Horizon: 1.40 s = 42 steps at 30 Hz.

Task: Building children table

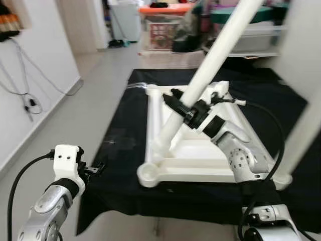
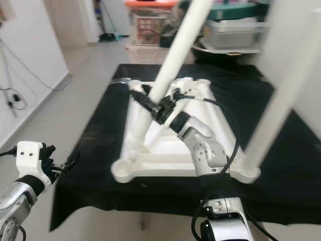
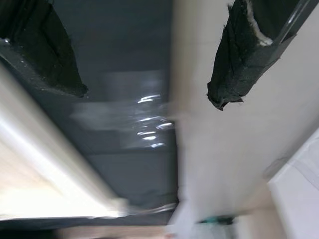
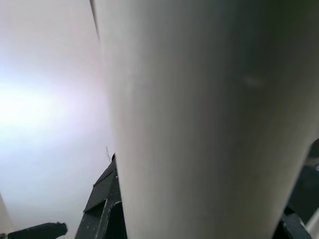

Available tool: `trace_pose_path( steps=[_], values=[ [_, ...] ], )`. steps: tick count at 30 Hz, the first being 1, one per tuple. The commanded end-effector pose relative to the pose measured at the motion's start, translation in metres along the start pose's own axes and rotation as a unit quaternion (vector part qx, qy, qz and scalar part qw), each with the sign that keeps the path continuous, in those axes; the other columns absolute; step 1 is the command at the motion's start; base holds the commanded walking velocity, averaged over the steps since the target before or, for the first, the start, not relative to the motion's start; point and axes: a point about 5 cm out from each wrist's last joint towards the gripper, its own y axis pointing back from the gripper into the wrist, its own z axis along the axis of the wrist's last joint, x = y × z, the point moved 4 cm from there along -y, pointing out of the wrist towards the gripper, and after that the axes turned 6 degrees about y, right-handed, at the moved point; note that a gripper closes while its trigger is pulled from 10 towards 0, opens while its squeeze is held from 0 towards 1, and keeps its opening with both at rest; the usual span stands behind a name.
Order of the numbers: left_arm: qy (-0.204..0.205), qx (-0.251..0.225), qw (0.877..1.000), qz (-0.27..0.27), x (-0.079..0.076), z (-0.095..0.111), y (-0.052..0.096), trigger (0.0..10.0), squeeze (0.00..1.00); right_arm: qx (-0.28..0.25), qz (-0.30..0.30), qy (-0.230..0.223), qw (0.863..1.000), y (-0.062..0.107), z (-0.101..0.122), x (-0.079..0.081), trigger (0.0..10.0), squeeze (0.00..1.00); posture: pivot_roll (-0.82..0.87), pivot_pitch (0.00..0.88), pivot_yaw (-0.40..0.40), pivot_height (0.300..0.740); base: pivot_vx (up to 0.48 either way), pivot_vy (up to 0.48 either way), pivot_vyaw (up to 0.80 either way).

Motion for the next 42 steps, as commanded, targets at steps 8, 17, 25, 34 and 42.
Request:
trace_pose_path(
  steps=[8,17,25,34,42],
  values=[
    [-0.015,0.003,1.000,-0.008,-0.009,-0.004,-0.003,10.0,0.00,0.038,-0.090,0.029,0.995,0.009,-0.023,-0.012,10.0,0.00,0.11,0.000,-0.009,0.740,0.000,0.000,0.00],
    [-0.009,-0.014,1.000,-0.010,-0.014,0.002,-0.007,10.0,0.00,0.050,-0.083,0.043,0.994,0.009,-0.031,-0.003,10.0,0.00,0.11,0.000,-0.006,0.740,0.000,0.000,0.00],
    [-0.002,0.001,1.000,0.011,0.003,-0.008,-0.002,10.0,0.00,0.070,0.099,0.098,0.988,0.006,-0.019,0.026,10.0,0.00,0.11,0.000,-0.012,0.740,0.000,0.000,0.00],
    [-0.005,0.005,0.999,0.039,0.018,-0.011,0.008,10.0,0.00,0.071,0.114,0.107,0.985,-0.005,-0.017,0.029,10.0,0.00,0.14,0.000,-0.038,0.740,0.000,0.000,0.00],
    [0.000,0.003,1.000,0.021,0.006,-0.011,0.005,10.0,0.00,0.019,0.100,0.096,0.990,-0.024,0.007,0.034,10.0,0.00,0.13,0.000,-0.033,0.740,0.000,0.480,0.00]
  ],
)
